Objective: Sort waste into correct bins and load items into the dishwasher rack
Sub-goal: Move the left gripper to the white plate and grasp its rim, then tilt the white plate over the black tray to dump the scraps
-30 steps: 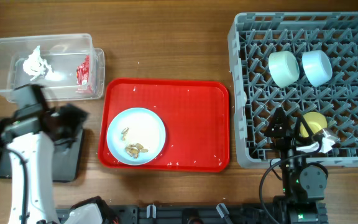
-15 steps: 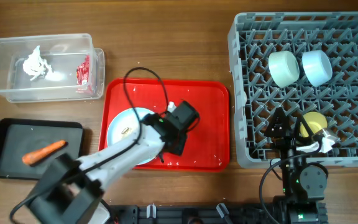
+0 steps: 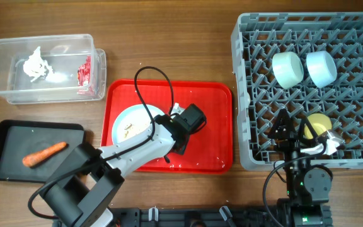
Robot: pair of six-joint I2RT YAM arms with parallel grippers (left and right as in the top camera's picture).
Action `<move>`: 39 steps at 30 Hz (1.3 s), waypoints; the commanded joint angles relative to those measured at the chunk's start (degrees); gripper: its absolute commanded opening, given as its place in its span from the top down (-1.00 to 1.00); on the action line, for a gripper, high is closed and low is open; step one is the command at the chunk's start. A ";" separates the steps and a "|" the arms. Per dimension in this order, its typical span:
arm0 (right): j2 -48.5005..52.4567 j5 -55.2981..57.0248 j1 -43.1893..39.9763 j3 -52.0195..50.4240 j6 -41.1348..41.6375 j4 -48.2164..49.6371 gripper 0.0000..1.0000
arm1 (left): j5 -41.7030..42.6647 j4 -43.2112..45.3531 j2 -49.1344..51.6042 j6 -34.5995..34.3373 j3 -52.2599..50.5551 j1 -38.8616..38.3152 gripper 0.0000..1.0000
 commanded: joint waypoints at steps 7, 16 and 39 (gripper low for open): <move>-0.42 -0.46 -0.24 -0.07 0.61 0.20 -1.00 | -5.42 -14.03 -6.19 -7.72 7.74 1.62 0.92; -0.42 -0.46 -0.24 -0.07 0.63 0.20 -0.99 | -5.20 -22.16 -16.06 -8.98 9.86 7.45 0.92; -0.42 -0.46 -0.24 -0.07 0.63 0.20 -0.99 | 41.40 -26.93 -26.01 16.39 10.21 67.95 0.92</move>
